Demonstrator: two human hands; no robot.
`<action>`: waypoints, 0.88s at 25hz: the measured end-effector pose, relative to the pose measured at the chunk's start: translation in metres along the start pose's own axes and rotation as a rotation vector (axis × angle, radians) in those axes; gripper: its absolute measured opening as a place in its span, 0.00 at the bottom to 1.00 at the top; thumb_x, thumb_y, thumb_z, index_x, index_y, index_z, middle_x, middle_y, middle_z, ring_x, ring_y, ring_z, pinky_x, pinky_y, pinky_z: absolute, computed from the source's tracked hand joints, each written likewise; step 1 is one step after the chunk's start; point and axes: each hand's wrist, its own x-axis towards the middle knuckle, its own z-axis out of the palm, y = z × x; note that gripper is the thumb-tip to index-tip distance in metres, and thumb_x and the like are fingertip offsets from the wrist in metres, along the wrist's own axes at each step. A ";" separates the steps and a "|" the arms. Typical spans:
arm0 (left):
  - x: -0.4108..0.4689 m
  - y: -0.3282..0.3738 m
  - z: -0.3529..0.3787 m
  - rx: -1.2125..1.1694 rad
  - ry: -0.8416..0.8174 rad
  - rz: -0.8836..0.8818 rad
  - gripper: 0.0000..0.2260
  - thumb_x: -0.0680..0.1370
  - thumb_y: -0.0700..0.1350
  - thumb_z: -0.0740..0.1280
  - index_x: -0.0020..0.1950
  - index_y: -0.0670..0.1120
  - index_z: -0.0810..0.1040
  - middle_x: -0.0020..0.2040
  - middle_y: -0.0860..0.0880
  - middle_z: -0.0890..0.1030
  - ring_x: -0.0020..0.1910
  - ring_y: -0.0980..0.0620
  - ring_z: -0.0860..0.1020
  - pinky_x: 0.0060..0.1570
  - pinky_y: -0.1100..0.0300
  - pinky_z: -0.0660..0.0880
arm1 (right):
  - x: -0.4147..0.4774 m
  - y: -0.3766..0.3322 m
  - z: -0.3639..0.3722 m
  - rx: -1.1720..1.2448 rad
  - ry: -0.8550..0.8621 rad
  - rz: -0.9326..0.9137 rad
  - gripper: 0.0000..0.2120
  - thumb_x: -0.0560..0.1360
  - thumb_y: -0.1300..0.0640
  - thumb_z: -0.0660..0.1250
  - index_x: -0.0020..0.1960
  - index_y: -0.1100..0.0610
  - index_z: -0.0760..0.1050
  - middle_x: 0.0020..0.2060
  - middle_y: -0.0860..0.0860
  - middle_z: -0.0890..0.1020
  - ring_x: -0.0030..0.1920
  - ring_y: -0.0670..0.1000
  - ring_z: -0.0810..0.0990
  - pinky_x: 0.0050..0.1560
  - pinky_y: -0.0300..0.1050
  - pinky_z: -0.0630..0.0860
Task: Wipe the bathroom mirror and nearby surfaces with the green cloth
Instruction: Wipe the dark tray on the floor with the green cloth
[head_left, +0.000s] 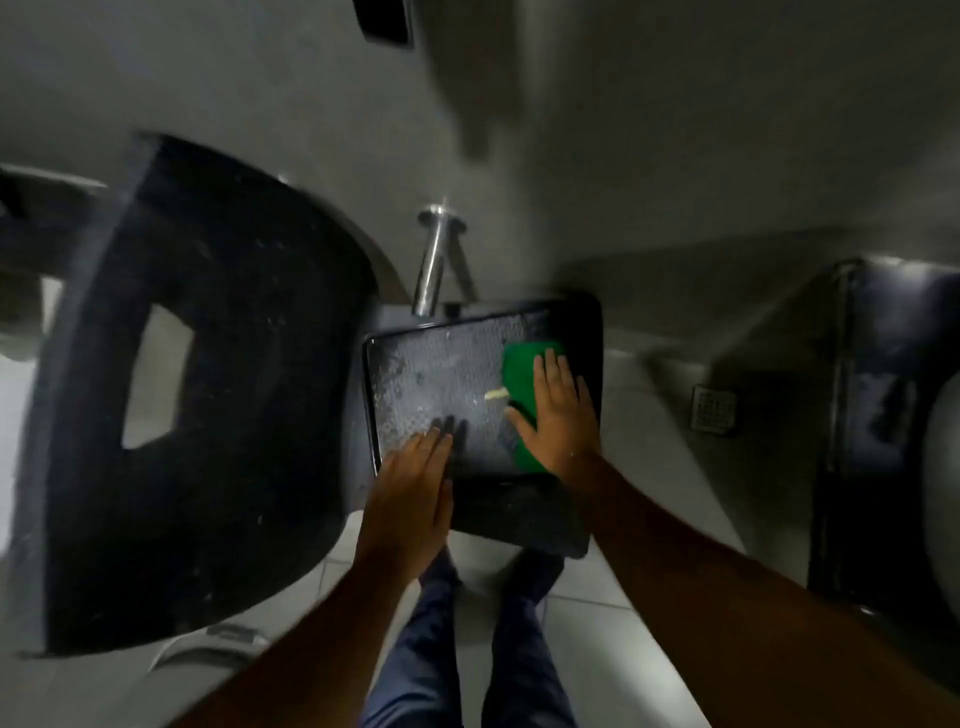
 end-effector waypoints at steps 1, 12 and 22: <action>0.001 -0.004 0.010 -0.016 0.006 0.007 0.26 0.87 0.50 0.59 0.86 0.46 0.69 0.85 0.44 0.70 0.84 0.43 0.67 0.83 0.39 0.66 | 0.010 -0.001 0.012 0.004 0.004 -0.008 0.43 0.84 0.35 0.57 0.86 0.57 0.41 0.87 0.56 0.46 0.87 0.57 0.46 0.87 0.57 0.48; 0.004 0.001 0.024 0.042 -0.049 -0.015 0.27 0.88 0.50 0.58 0.88 0.46 0.65 0.87 0.44 0.66 0.87 0.43 0.61 0.85 0.38 0.60 | 0.016 -0.001 0.026 0.329 0.114 0.015 0.31 0.83 0.71 0.58 0.84 0.64 0.54 0.85 0.61 0.55 0.86 0.59 0.53 0.87 0.54 0.51; 0.034 0.161 -0.222 0.167 0.109 0.103 0.38 0.83 0.51 0.59 0.92 0.50 0.47 0.91 0.50 0.41 0.91 0.47 0.44 0.86 0.49 0.39 | -0.087 -0.065 -0.221 0.827 0.425 0.059 0.27 0.85 0.71 0.59 0.82 0.63 0.60 0.83 0.58 0.63 0.83 0.58 0.64 0.85 0.59 0.59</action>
